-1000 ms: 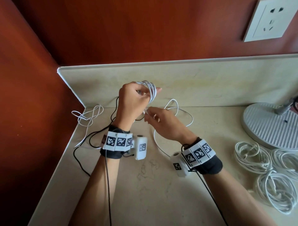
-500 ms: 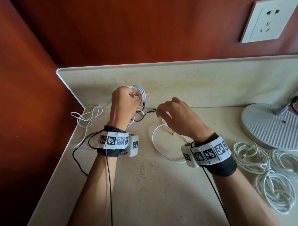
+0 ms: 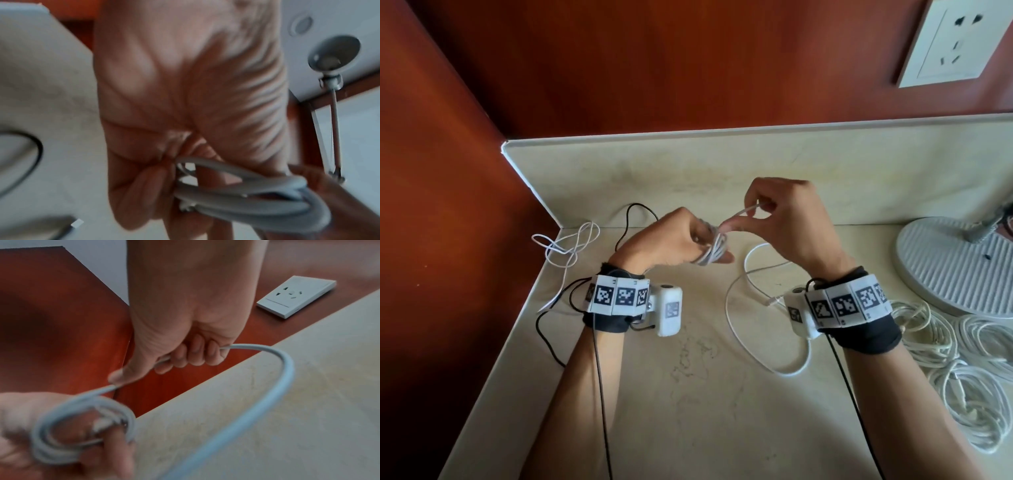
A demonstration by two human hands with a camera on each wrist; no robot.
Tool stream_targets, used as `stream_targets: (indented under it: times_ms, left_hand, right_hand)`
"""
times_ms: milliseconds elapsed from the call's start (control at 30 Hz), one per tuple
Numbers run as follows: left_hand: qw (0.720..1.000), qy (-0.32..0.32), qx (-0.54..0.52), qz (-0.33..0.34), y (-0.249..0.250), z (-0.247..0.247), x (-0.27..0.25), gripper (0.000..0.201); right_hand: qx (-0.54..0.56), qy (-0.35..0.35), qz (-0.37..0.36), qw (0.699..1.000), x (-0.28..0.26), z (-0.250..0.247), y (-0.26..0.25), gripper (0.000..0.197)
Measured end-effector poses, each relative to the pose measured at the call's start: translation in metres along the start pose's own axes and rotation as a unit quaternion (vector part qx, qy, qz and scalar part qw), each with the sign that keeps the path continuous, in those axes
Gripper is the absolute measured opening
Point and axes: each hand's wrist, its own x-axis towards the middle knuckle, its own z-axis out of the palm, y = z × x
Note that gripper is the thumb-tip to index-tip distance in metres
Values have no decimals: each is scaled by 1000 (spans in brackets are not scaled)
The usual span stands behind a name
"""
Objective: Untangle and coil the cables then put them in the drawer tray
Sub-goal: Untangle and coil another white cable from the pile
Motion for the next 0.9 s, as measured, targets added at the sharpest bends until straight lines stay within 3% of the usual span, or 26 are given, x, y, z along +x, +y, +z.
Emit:
stream_targets:
  times_ms: [67, 133, 200, 233, 333, 500, 667, 733, 833, 900]
  left_hand:
    - [998, -37, -13, 56, 13, 0, -8, 17]
    - [991, -43, -49, 121, 26, -1, -16, 25]
    - [983, -40, -93, 155, 33, -3, -20, 12]
    - [980, -29, -111, 163, 34, -4, -22, 16]
    - [970, 19, -152, 187, 37, -8, -27, 27]
    - [962, 111, -128, 214, 34, -10, -24, 35]
    - [947, 155, -145, 240, 33, -4, -17, 36]
    - [936, 183, -186, 235, 29, -4, -14, 52]
    - [932, 205, -219, 204, 28, -7, -13, 95]
    - [934, 214, -203, 203, 27, -6, -14, 99]
  right_hand:
    - [105, 12, 27, 994, -1, 0, 4, 48]
    - [195, -8, 48, 980, -2, 4, 5, 31]
    - [235, -23, 32, 971, -2, 7, 3, 9]
    - [247, -22, 20, 969, -2, 8, 3, 7]
    - [255, 6, 22, 967, 0, 16, 1, 14]
    - [255, 53, 44, 964, 0, 38, -4, 23]
    - [272, 42, 50, 960, -1, 54, -13, 27]
    - [261, 16, 54, 964, -2, 56, -18, 29]
    - [254, -24, 56, 965, -4, 58, -27, 42]
    - [247, -37, 63, 966, -6, 60, -31, 45]
